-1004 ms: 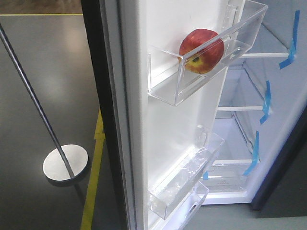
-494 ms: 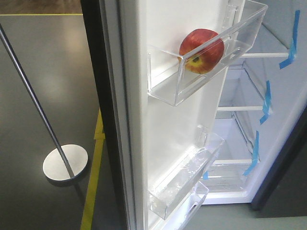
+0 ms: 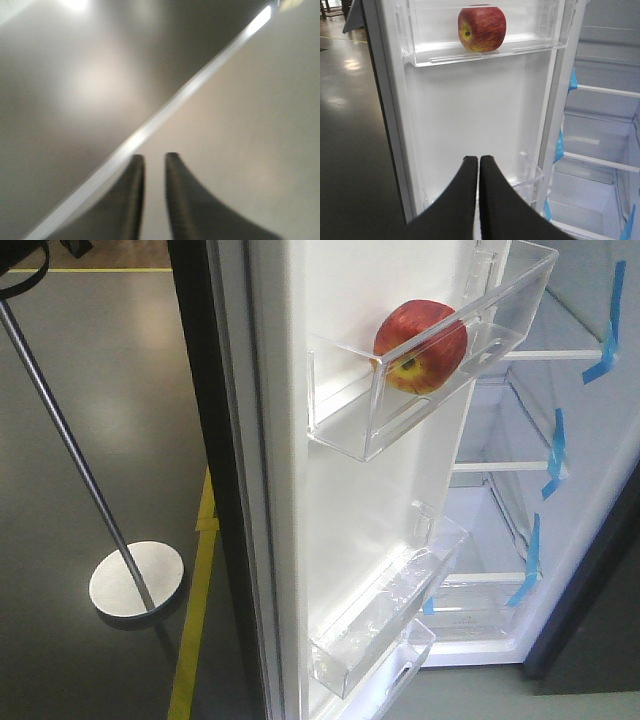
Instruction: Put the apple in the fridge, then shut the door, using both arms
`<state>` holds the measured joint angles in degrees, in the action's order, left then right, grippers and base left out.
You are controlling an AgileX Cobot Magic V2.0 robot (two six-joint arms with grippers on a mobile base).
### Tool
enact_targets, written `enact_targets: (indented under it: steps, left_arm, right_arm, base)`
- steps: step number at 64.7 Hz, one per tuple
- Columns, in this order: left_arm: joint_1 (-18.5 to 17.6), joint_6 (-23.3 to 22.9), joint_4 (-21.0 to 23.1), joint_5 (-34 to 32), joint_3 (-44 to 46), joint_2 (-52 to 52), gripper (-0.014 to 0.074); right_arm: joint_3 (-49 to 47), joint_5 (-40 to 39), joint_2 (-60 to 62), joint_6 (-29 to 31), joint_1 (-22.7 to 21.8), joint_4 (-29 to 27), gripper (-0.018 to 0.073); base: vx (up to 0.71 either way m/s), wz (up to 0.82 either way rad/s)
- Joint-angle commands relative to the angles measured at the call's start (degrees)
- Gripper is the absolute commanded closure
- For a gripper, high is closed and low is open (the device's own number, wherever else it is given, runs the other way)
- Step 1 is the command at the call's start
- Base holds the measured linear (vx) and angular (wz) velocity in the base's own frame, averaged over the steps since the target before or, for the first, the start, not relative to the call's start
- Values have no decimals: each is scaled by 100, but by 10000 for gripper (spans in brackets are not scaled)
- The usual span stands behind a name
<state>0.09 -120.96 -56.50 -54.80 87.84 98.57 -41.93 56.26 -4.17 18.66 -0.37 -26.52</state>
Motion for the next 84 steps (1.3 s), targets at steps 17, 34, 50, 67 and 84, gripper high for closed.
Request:
enact_targets:
  steps: [17, 34, 50, 67, 84]
  left_arm:
    - [-162, -274, -90, -1187, 440, -136, 279]
    - [-581, -274, -118, -1548, 440, -136, 279]
    - [-1068, -274, -124, -2081, 440, -136, 279]
    - [-2230, -274, -604, -2304, 440, -177, 279]
    - [-1873, -274, -616, -1954, 440, -498, 279]
  right_arm:
    - [-93, -360, -123, 39, -23, -166, 533]
    - [-93, -360, -123, 96, -23, -211, 512]
    - [-93, -360, -123, 96, -23, -211, 502]
    - [-93, -365, -123, 96, -23, -223, 489]
    - [-93, -468, -123, 101, -23, -229, 321]
  base:
    - [0, 0]
    - [0, 0]
    - [0, 0]
    - [0, 0]
    - [0, 0]
